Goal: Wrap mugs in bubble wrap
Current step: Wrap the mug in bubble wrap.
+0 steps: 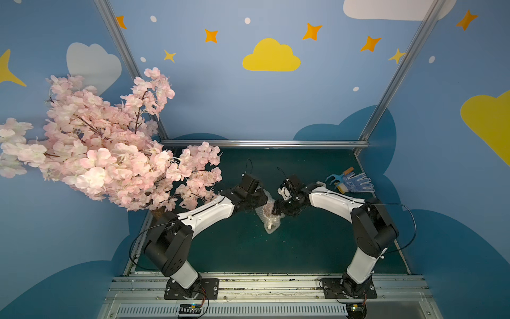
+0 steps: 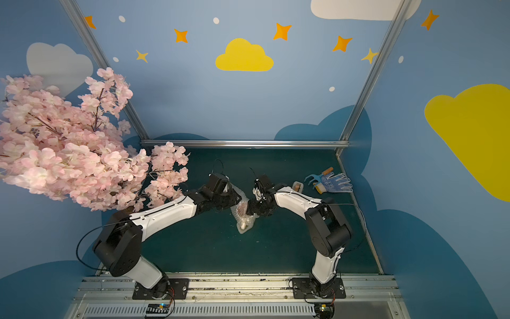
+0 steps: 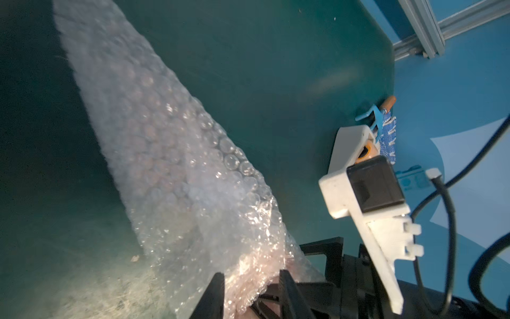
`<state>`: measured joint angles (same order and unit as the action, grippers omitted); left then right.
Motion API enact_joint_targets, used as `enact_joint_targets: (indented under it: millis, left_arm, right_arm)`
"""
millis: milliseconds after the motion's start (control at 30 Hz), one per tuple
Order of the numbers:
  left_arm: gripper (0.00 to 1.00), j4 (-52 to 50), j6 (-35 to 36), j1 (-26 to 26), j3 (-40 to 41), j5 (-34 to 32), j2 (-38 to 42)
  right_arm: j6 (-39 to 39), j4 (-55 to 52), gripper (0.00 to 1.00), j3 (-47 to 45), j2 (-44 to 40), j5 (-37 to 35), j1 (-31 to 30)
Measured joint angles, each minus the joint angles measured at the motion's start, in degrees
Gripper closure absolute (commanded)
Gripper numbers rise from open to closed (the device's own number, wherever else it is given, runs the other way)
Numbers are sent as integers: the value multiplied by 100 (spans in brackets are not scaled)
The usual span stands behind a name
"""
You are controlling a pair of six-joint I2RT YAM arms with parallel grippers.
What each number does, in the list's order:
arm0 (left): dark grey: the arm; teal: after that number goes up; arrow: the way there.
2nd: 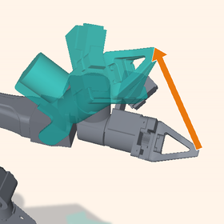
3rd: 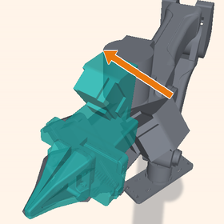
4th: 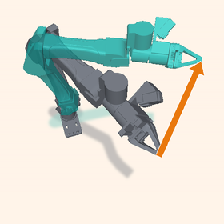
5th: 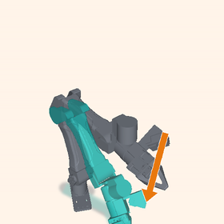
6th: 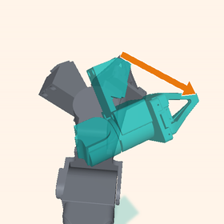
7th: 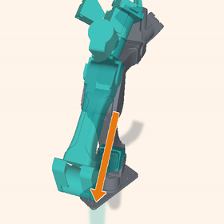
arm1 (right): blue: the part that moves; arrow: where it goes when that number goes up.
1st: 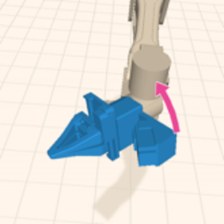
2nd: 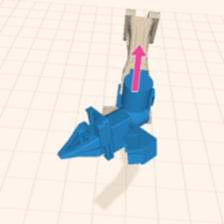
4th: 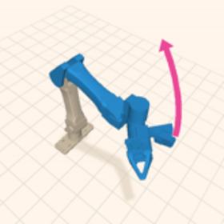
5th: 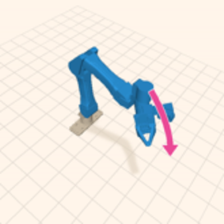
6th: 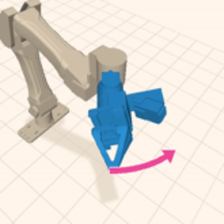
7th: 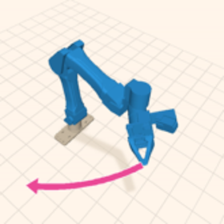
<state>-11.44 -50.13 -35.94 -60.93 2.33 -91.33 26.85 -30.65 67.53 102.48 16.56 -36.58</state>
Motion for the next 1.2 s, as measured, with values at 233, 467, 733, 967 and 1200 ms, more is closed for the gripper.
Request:
enact_joint_targets:
  millis: [233, 467, 733, 967, 1200]
  left_arm:
    - [40, -431, 138, 382, -127, -251, -127]
    - [35, -1016, 385, 756, -1447, -282, -1134]
    - [28, -2291, 691, 870, -3445, -518, -2492]
    - [31, -3692, 894, 944, -5152, -807, -3718]
    - [43, -4334, 990, 1132, -5779, -874, -4234]
  right_arm:
    - [-216, -229, 36, 184, 74, -136, -13]
    - [-293, -286, 36, 219, 81, -192, -33]
    - [-299, -343, 36, 275, 114, -203, -39]
    - [-323, -376, 36, 306, 133, -212, -39]
    - [-330, -400, 36, 330, 146, -216, -57]
